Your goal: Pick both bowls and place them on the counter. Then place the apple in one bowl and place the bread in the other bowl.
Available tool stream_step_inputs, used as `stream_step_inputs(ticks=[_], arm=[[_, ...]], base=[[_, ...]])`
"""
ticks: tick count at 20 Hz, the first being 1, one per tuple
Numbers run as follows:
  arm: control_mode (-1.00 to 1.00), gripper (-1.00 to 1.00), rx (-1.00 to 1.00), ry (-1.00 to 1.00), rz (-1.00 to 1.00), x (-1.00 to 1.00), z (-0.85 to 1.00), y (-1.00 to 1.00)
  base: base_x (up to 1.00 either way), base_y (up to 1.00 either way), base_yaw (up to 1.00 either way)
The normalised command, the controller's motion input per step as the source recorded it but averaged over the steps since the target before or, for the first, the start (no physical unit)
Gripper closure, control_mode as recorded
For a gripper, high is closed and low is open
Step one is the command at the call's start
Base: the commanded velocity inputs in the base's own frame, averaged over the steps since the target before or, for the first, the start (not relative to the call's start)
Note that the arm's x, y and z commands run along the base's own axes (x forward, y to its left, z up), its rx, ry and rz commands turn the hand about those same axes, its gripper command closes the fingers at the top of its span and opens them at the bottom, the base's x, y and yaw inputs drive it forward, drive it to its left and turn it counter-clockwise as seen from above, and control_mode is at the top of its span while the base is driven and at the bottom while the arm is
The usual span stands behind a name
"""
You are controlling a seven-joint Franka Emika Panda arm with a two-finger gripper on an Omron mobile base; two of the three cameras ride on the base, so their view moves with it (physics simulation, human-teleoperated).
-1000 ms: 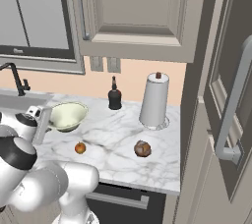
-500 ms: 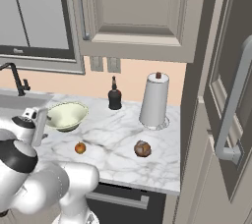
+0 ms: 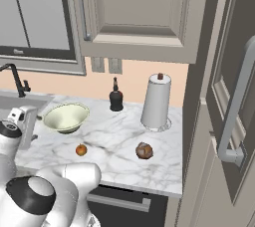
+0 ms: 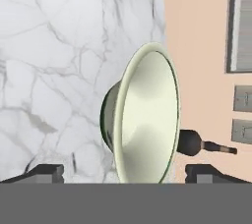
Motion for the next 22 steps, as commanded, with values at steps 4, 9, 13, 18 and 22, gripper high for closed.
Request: stream_step_inputs(ticks=[4,9,13,18,22], arm=[[-1.0,-1.0,0.15,0.0,-0.02,-0.45,0.65,-0.01],[-1.0,-1.0,0.15,0.0,-0.14,-0.63,0.34,-0.08],[-1.0,-1.0,0.19,0.01,-0.26,-0.75,0.16,-0.2],[-1.0,-1.0,0.25,0.02,-0.27,-0.62,0.45,-0.31],[-1.0,-1.0,0.24,0.06,-0.22,-0.2,0.66,-0.49]], base=[[0.0,0.0,0.0],[0.0,0.0,0.0],[0.0,0.0,0.0],[0.0,0.0,0.0],[0.0,0.0,0.0]])
